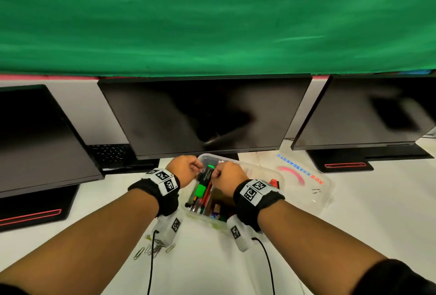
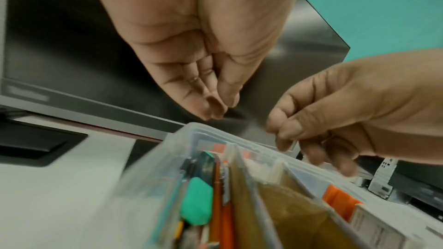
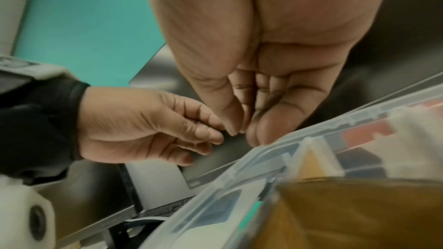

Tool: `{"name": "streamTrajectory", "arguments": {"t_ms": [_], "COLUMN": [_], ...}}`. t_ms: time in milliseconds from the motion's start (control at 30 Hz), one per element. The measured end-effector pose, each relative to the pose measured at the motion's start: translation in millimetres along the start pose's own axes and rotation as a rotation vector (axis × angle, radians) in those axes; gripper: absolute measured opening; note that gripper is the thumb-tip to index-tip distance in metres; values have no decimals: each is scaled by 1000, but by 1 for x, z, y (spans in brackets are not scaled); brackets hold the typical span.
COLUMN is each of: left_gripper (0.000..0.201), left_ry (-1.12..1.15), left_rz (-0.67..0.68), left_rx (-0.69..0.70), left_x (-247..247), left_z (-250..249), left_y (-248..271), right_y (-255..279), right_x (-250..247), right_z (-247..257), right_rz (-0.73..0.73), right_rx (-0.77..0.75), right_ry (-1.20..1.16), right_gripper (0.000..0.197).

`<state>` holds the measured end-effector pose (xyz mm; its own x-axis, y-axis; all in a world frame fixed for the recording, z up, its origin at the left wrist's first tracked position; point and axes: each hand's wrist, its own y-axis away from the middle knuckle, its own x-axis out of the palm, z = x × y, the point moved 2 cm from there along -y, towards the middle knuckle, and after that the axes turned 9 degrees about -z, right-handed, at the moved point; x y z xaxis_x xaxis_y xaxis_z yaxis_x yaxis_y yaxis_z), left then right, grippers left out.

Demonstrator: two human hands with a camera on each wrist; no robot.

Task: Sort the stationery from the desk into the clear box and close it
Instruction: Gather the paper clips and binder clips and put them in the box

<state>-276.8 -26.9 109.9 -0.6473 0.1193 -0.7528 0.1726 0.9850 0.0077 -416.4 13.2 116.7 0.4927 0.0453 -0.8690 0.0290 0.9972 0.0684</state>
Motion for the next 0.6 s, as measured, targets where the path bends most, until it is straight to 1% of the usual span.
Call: {"name": "streamTrajectory", "arguments": {"t_ms": [100, 167, 233, 300, 400, 500, 600], "left_gripper": [29, 23, 21, 29, 37, 44, 53], "left_ry": [-69, -114, -188, -302, -423, -514, -569], "left_rz": [4, 35, 101, 198, 332, 436, 489], "left_rx": [-23, -32, -35, -41, -54, -49, -42], "left_x": [-15, -22, -26, -25, -21, -14, -8], "left_z": [31, 53, 73, 90, 123, 153, 175], "left_y": [11, 21, 31, 41, 57, 70, 80], "right_y": [10, 16, 23, 29, 36, 42, 49], "right_x": [18, 32, 47, 62, 92, 122, 147], "right_z": [29, 49, 67, 78, 88, 86, 74], "right_rz": [31, 41, 64, 87, 147, 266, 406], "right_rx": [-69, -116, -151, -164, -182, -202, -131], "right_ry": [-58, -89, -95, -76, -1, 145, 298], "right_gripper": [20, 20, 20, 21, 24, 30, 45]}}
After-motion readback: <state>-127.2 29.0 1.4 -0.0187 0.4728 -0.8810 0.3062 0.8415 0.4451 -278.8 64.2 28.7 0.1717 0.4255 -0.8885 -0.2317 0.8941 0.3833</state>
